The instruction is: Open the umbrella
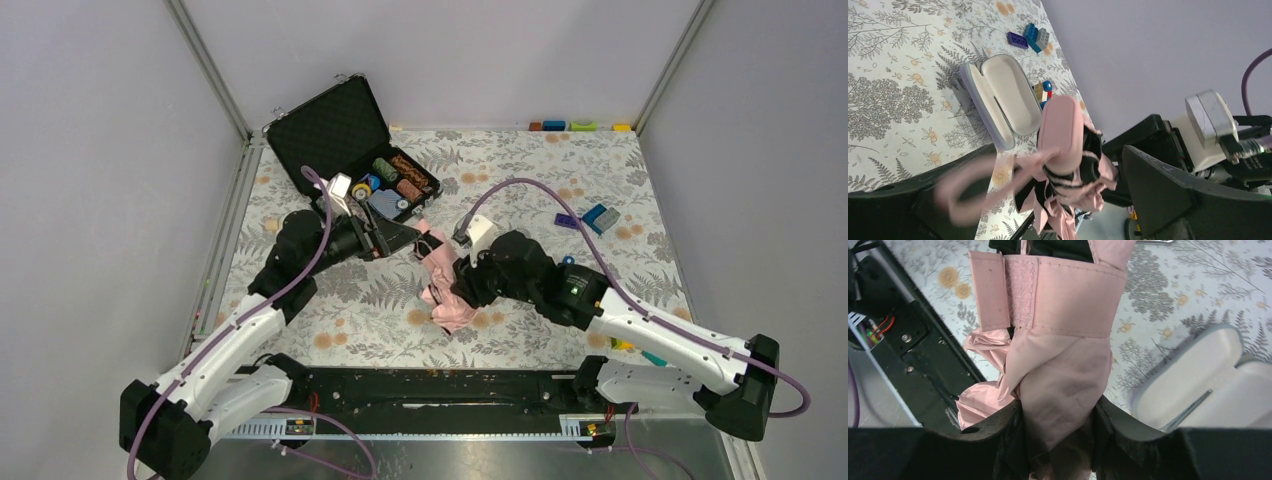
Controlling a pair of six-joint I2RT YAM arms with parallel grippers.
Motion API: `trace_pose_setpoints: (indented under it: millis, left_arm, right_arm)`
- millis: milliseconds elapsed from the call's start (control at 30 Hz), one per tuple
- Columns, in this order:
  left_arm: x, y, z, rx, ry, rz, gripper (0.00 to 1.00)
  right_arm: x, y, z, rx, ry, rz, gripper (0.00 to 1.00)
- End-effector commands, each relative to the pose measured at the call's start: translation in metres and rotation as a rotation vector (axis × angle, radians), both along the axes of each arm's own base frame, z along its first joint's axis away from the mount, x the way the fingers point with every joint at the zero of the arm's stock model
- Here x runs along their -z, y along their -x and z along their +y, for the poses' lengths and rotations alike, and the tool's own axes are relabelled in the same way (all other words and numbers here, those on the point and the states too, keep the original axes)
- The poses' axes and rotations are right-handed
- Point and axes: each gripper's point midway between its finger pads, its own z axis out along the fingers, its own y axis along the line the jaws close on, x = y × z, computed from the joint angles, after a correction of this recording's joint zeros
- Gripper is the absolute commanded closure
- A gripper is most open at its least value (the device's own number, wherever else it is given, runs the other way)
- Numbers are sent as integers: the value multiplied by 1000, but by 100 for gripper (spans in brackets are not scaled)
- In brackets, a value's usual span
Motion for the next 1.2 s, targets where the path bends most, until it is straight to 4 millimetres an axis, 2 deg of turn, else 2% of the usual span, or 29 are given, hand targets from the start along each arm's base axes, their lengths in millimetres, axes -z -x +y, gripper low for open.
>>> trace_pose_setpoints:
  millis: [0, 100, 133, 267, 467, 533, 633, 733, 867, 1167]
  left_arm:
    - [-32, 0, 8, -49, 81, -90, 1]
    - [-24, 0, 11, -70, 103, -71, 2]
    - [-21, 0, 10, -70, 112, -63, 5]
    - [-13, 2, 8, -52, 119, -33, 32]
    - [-5, 4, 11, -66, 112, -13, 35]
    - [1, 5, 11, -67, 101, -3, 47]
    - [7, 4, 11, -65, 95, 12, 77]
    - [4, 0, 13, -89, 91, -3, 91]
    - [-7, -8, 19, -110, 46, -38, 100]
    - [-29, -26, 37, -142, -10, -82, 100]
  right_arm:
    - [-26, 6, 30, -95, -104, -82, 100]
    - [-26, 11, 38, -122, -114, -78, 100]
    - [-26, 12, 40, -128, -115, -77, 100]
    - [-24, 13, 44, -137, -106, -75, 100]
    - [-22, 10, 43, -124, -98, -80, 100]
    - [-21, 10, 44, -124, -95, -78, 100]
    - [-20, 11, 43, -121, -86, -68, 100]
    - [-19, 10, 41, -115, -78, -68, 100]
    - [-7, 13, 35, -113, -38, -48, 100]
    - [29, 15, 16, -53, 57, 7, 100]
